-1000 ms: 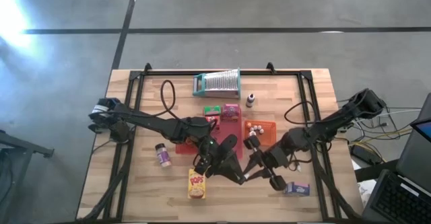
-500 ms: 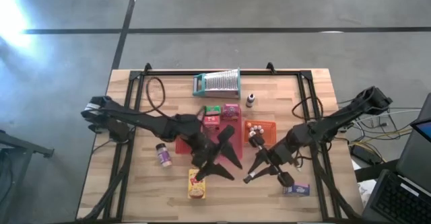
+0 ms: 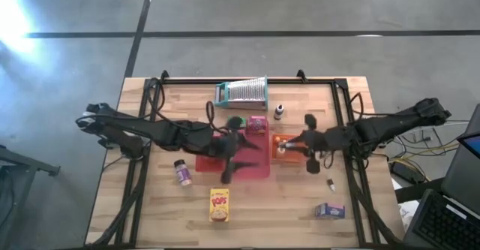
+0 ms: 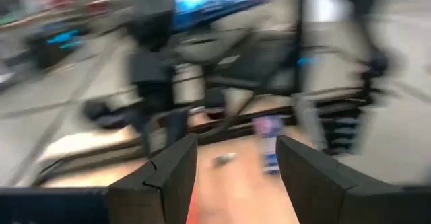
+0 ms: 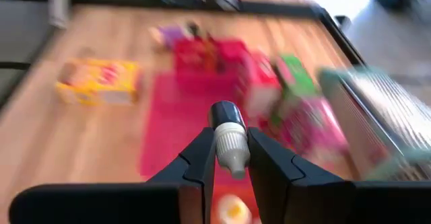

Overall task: Pick & Place Kitchen Items
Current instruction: Put the small red food coloring bottle into the orange bin

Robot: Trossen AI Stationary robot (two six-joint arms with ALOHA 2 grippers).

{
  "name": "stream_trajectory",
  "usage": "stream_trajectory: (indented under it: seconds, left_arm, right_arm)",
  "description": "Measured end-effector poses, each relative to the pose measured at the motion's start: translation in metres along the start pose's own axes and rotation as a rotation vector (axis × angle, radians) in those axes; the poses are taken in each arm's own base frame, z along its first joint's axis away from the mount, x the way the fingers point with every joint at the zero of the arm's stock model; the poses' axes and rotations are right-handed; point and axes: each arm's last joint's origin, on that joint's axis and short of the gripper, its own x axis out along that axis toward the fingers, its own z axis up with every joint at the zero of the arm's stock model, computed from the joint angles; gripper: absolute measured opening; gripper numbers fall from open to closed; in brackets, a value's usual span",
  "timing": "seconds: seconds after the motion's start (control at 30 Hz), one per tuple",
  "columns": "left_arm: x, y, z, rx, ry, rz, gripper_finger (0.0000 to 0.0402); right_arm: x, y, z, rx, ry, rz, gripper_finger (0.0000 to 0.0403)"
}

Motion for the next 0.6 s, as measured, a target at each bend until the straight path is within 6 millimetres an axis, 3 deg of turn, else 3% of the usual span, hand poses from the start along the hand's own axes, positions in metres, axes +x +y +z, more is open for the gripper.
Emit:
stream_trajectory:
  seconds: [0.13,0.37,0.6]
  left_arm:
    - [-0.003,0.004,-0.012,-0.096,0.013,0.186,0.0208]
    - [0.003,0.001,-0.042,-0.143,-0.019,0.196,0.0204]
    - [0.004,0.000,-0.060,-0.144,-0.002,0.201,0.0204]
  right_arm:
    - [-0.001,-0.021,-0.011,0.053,0.117,-0.100,0.0065]
    - [0.005,-0.047,-0.035,0.155,0.406,-0.144,0.0064]
    - [0.010,-0.053,-0.046,0.198,0.552,-0.144,0.0064]
